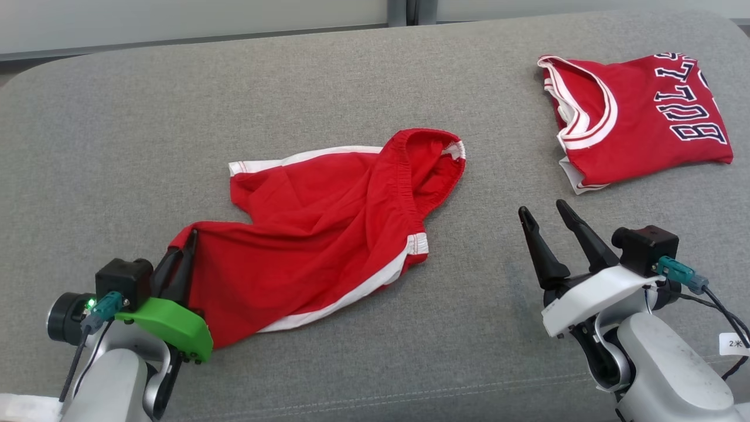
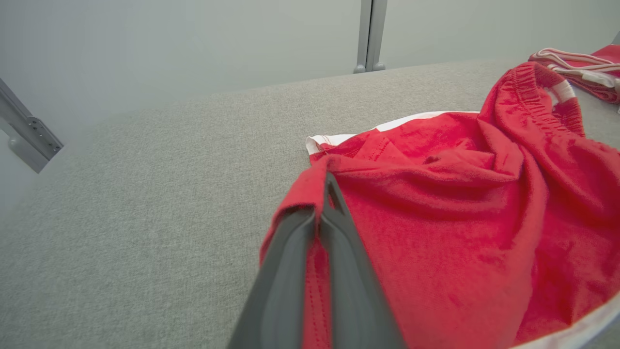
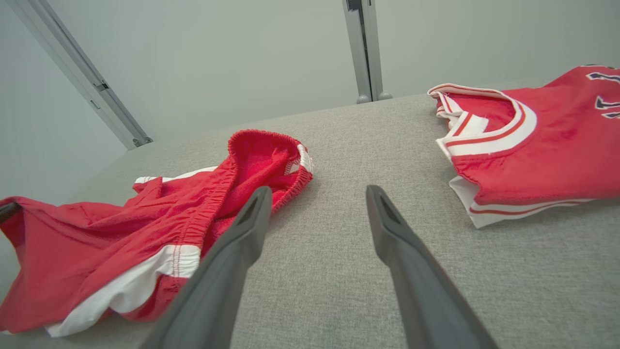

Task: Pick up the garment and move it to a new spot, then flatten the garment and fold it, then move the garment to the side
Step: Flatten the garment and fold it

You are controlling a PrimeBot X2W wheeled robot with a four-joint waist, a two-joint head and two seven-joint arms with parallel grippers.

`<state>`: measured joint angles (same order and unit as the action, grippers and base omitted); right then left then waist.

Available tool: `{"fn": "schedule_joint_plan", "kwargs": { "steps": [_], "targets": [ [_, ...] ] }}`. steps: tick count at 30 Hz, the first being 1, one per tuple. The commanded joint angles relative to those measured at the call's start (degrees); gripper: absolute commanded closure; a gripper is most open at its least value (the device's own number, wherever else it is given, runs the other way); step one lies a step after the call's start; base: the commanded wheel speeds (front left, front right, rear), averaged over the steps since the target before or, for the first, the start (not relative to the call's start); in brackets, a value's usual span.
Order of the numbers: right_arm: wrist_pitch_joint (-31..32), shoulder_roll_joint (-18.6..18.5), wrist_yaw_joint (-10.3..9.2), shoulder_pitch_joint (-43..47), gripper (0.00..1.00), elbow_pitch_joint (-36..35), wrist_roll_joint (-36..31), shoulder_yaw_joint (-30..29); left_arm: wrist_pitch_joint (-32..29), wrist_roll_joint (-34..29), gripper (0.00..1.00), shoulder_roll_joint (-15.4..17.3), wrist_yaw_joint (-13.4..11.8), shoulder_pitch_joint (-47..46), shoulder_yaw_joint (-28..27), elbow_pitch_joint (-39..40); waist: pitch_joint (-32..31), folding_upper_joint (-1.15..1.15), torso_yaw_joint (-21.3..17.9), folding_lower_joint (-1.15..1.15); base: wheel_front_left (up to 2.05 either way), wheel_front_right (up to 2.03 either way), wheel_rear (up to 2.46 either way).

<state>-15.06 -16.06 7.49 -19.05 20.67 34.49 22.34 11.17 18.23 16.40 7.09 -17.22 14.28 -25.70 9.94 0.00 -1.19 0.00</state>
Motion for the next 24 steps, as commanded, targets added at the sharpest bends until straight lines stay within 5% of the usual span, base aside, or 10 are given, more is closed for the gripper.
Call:
{"fn": "schedule_joint_plan", "kwargs": {
  "steps": [1, 21, 22, 23, 24],
  "targets": [
    [-0.2, 0.0, 0.0, -0.7, 0.0, 0.4, -0.1, 0.1, 0.0, 0.9, 1.0, 1.2, 0.2, -1.9, 0.4, -1.3, 0.5, 0.0, -0.8, 0.0, 0.0, 0.0, 0.0],
    [-0.2, 1.1, 0.0, -3.0, 0.0, 3.5, -0.6, 1.8, 4.0, 11.1, 1.0, 9.2, 0.3, -14.8, 7.6, -18.8, 1.3, 0.0, -5.6, 0.0, 0.0, 0.0, 0.0],
    [-0.2, 1.1, 0.0, -3.0, 0.0, 3.5, -0.7, 1.8, 4.0, 11.3, 0.84, 9.0, 0.3, -15.2, 7.2, -19.0, 1.3, 0.0, -5.7, 0.0, 0.0, 0.0, 0.0],
    [-0.2, 1.2, 0.0, -3.0, 0.0, 3.6, -0.7, 1.7, 4.0, 10.9, 0.56, 9.1, 0.3, -15.3, 6.7, -18.8, 1.3, 0.0, -5.7, 0.0, 0.0, 0.0, 0.0],
    [-0.2, 1.2, 0.0, -3.0, 0.0, 3.7, -0.8, 1.6, 4.1, 10.3, 0.09, 8.9, 0.3, -15.1, 6.0, -18.3, 1.3, 0.0, -5.6, 0.0, 0.0, 0.0, 0.0]
  ]
}}
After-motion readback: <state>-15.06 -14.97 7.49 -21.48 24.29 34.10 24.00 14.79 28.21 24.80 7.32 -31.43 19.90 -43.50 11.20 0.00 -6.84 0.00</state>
